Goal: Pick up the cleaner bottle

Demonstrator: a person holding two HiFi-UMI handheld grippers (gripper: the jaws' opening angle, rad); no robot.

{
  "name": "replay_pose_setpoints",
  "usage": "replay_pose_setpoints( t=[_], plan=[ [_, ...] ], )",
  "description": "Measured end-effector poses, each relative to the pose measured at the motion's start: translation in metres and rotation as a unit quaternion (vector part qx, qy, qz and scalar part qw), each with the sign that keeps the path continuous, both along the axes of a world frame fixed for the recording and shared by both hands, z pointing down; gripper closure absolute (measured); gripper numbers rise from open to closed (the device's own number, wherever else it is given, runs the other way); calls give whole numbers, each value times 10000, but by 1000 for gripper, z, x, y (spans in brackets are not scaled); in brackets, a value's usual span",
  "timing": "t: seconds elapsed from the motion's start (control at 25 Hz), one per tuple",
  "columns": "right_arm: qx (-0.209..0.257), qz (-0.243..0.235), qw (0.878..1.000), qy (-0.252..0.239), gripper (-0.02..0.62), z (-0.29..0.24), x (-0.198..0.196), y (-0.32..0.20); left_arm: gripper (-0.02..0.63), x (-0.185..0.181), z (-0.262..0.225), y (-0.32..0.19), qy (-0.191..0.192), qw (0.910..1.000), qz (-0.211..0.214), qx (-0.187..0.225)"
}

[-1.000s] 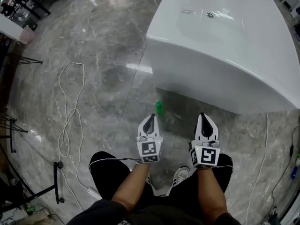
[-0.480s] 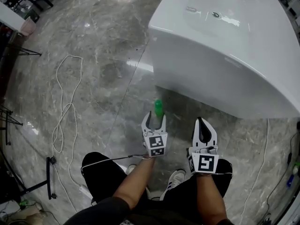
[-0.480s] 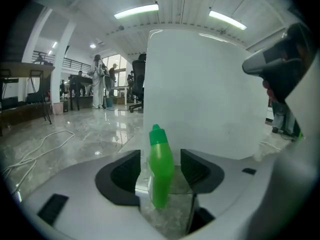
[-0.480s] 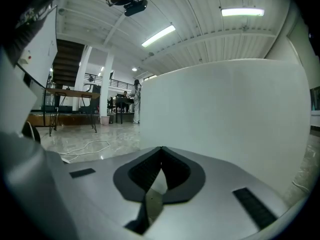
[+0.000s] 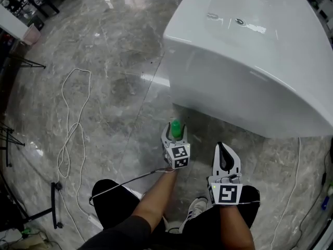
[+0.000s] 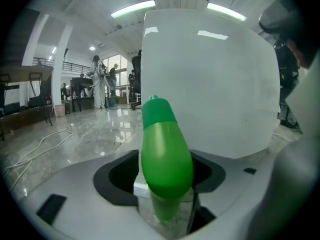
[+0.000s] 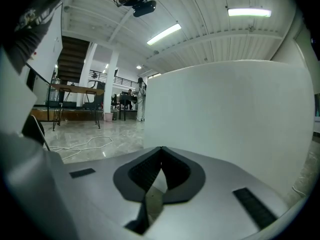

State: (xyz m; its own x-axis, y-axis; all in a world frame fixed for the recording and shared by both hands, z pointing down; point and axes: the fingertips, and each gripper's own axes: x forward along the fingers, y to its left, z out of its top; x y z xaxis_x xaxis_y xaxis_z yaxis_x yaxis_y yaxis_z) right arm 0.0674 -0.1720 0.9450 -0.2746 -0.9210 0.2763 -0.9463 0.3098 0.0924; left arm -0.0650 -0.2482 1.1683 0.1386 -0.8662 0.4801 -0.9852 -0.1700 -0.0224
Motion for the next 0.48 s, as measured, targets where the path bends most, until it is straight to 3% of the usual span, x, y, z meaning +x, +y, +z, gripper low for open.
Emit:
replay_pose_setpoints(
  t=[0.16,0.32,0.48],
  plan=[
    [40,-26,10000,11,578,0,-1,-1,345,1,19,-8,-109,9998,88,-122],
    [-12,49,10000,40,578,5,4,2,348,2,21,-14,-159,9996,213,37],
    [72,13,10000,-66,578,2,3,0,416,-3,22,-21,-47,9997,254,21]
  ],
)
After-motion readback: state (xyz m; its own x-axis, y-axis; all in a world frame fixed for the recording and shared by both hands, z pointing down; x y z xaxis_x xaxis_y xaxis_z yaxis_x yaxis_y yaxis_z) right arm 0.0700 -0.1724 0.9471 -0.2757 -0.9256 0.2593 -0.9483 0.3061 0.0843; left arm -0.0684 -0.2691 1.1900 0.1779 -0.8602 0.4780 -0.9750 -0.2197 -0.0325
